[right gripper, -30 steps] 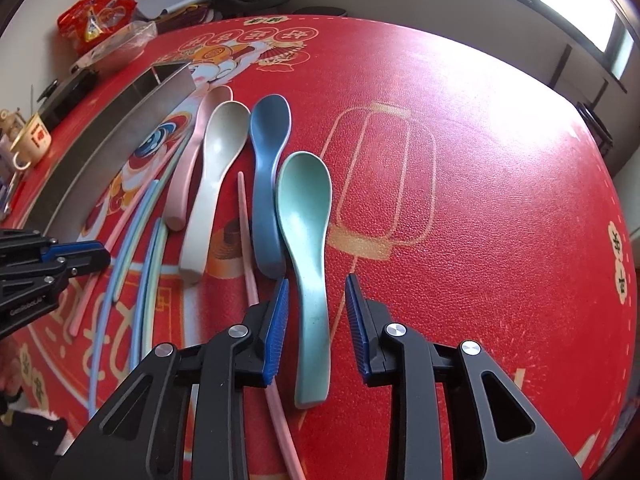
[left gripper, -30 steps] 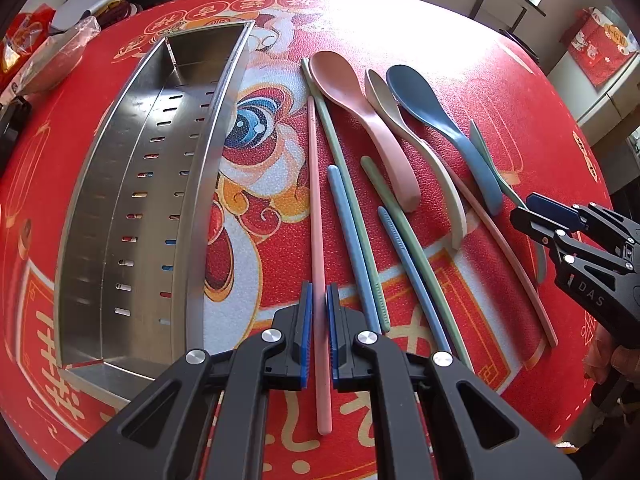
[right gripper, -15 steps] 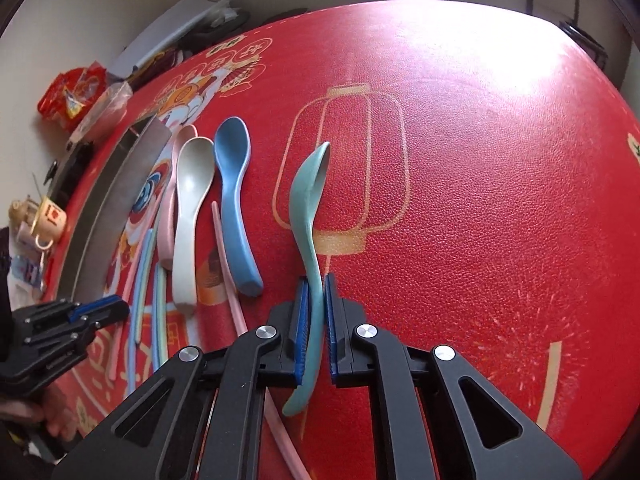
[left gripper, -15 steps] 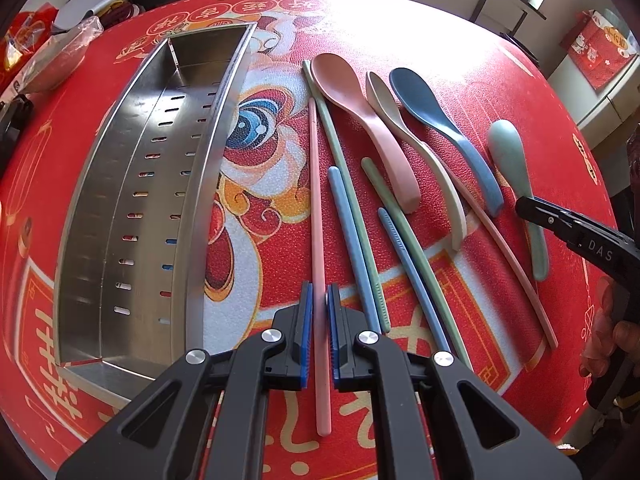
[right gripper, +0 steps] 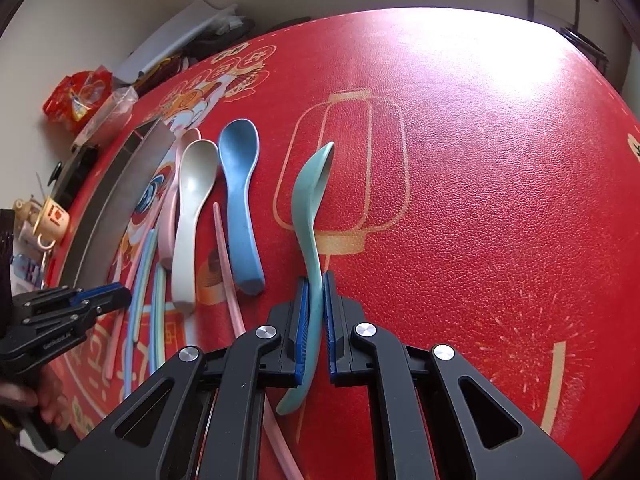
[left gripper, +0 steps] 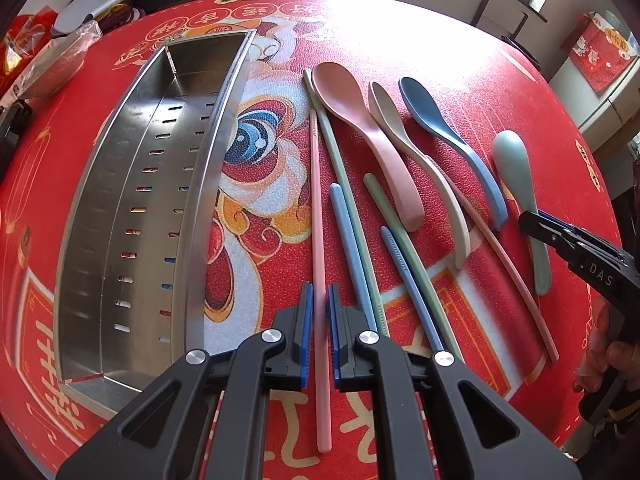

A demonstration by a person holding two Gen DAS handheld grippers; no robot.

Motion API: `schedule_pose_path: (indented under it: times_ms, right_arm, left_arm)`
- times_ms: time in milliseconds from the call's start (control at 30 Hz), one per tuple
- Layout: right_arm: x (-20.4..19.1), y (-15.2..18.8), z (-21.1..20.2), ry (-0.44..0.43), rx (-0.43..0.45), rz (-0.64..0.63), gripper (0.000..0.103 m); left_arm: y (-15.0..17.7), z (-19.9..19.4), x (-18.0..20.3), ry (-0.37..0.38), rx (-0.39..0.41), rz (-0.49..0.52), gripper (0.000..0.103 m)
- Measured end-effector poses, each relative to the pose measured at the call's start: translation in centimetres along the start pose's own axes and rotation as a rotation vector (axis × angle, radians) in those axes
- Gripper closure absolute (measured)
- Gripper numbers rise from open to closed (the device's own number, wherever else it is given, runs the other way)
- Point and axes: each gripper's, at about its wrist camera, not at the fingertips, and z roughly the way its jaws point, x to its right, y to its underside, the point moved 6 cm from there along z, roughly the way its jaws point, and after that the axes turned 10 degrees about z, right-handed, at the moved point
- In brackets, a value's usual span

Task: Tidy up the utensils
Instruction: 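Grasp the teal spoon handle with the right gripper and lift it, then carry the pink chopstick over the steel caddy with the left gripper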

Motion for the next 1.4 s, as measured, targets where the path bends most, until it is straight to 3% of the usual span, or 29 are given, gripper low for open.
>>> schedule_pose_path:
  times_ms: [367,633,1033,1267,1400]
  right_arm:
    - [0.1,0.2,-0.2,0.001,0.025,-0.025,0.096]
    - [0.7,0.1,-0.3,-0.061,0.018,0.010,0.096]
    - [0.9,-0.1,-0.2,-0.053,0.005,0.101,0.096]
    - [1.3,0.0,-0.4,-0.057,-0.023,0.254,0.096]
    - [0.4,0.1,-1.1,-0.050,-0.009,0.270,0.096]
  left_arm:
    - [-1.6,0.5,0.9,-0.077,0.009,0.083,0.096]
    - [-0.3,-0.7,0.2,-0.010,0.021,0.009,0.097]
    - [-0.6,-7.1,-3.2,0.017,0.155,-0.037,0.097]
    - [-0.7,-8.5,-7.1,0.025,0.177,-0.065,0.097]
    - [-0.9,-8.3,-9.5,0.023,0.176,-0.075,0.097]
